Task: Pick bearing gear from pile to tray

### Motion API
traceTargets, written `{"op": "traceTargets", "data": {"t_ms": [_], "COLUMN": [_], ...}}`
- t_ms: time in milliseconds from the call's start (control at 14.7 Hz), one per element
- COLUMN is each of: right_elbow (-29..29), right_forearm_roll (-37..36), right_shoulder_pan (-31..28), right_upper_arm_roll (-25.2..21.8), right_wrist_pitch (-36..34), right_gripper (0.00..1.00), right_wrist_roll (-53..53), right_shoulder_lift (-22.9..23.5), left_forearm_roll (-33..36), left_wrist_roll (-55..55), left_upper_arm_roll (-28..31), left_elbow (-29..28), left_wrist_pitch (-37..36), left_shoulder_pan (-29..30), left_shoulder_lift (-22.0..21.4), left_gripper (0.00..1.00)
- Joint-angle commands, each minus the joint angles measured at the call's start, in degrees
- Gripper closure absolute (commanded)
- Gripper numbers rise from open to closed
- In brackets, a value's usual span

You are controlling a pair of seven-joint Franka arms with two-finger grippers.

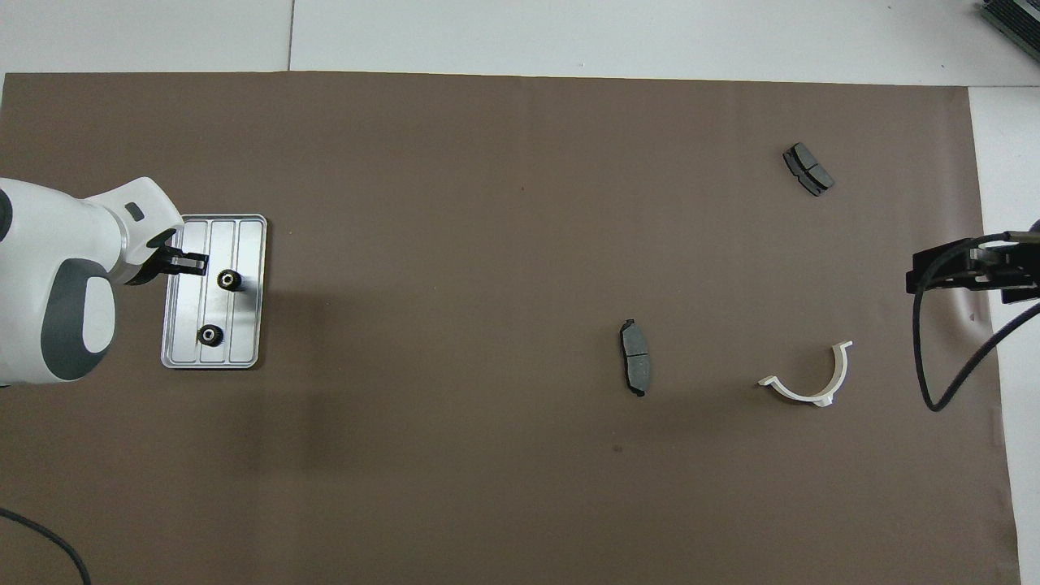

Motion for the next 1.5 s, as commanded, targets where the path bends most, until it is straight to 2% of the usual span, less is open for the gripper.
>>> {"op": "traceTargets", "data": {"t_ms": [0,273,478,546,614,819,955,1160,1433], "right_elbow": [-0.5,-0.5,-0.5,-0.5,-0.5,-0.5,-0.6,-0.5,-0.5], "right_forearm_roll": [0.6,0.6,0.6,0.6,0.6,0.6,0.6,0.6,0.6], "right_shoulder_pan": [-0.2,-0.2,-0.2,-0.2,-0.2,-0.2,-0.2,-0.2,-0.2], "right_upper_arm_roll": [0.0,0.0,0.0,0.0,0.0,0.0,0.0,0.0,0.0], "right_wrist_pitch": [0.2,0.2,0.2,0.2,0.2,0.2,0.2,0.2,0.2], "right_gripper": [0.0,0.0,0.0,0.0,0.0,0.0,0.0,0.0,0.0], "right_wrist_roll": [-1.3,-1.3,-1.3,-1.3,-1.3,-1.3,-1.3,-1.3,-1.3], "right_shoulder_lift": [-0.7,-0.7,-0.7,-0.7,-0.7,-0.7,-0.7,-0.7,-0.7], "left_forearm_roll": [-1.2,-1.7,-2.5,-2.5,-2.7,-3.2,-3.6,-4.0,-4.0], "left_wrist_roll": [2.1,2.2,2.2,2.1,1.7,1.4,0.8,-1.5,-3.2], "left_upper_arm_roll": [1.1,1.8,1.8,1.9,1.8,1.8,1.7,1.1,1.0], "left_elbow": [-3.5,-3.6,-3.6,-3.5,-3.4,-2.2,0.0,6.9,15.3], "left_wrist_pitch": [5.0,9.7,11.0,11.0,10.4,7.4,0.5,-12.7,-26.9], "left_shoulder_pan": [-0.8,-0.5,-0.4,-0.5,-0.5,-0.8,-0.9,-1.6,-1.6], "left_shoulder_lift": [-0.4,4.0,5.4,5.5,5.4,4.7,2.4,-0.2,-0.8], "left_gripper": [1.0,1.0,1.0,0.34,0.0,0.0,0.0,0.0,0.0]}}
